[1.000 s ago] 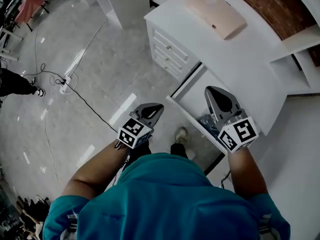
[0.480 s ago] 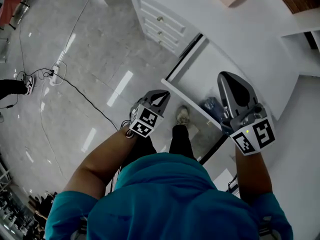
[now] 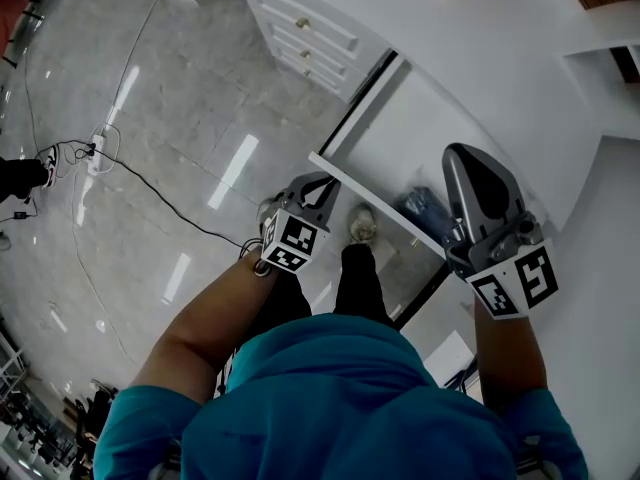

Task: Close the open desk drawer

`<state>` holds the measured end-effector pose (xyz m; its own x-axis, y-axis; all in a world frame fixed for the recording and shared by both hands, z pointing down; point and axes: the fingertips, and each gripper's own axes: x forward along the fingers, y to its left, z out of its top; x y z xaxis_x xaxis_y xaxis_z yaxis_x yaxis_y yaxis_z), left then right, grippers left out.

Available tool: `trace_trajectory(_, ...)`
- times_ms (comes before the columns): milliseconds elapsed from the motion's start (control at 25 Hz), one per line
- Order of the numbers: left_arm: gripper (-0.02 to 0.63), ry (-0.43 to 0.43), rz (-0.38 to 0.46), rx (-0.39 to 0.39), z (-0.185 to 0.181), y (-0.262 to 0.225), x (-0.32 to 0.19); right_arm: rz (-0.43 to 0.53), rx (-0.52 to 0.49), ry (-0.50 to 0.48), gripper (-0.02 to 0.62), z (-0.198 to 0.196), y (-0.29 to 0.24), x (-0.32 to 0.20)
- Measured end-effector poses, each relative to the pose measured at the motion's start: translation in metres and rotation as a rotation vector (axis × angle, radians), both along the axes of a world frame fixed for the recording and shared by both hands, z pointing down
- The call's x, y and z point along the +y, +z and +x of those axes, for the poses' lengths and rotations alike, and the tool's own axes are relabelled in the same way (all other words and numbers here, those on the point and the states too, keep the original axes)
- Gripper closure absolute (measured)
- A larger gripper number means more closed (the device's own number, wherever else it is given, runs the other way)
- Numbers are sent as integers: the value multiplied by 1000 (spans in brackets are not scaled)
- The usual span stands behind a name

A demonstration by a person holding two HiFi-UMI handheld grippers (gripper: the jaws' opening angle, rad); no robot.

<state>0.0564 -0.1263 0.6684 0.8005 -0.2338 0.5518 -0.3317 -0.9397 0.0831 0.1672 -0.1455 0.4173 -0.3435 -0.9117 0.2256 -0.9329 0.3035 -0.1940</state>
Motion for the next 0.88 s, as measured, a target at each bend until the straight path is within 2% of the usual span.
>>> trace_trajectory(440, 589, -8, -3, 4, 14, -2, -1, -1, -3, 17, 574, 8, 4, 13)
trace_trajectory(880, 589, -6, 5, -10, 31, -1, -13, 19, 25, 79, 574, 45, -3, 22)
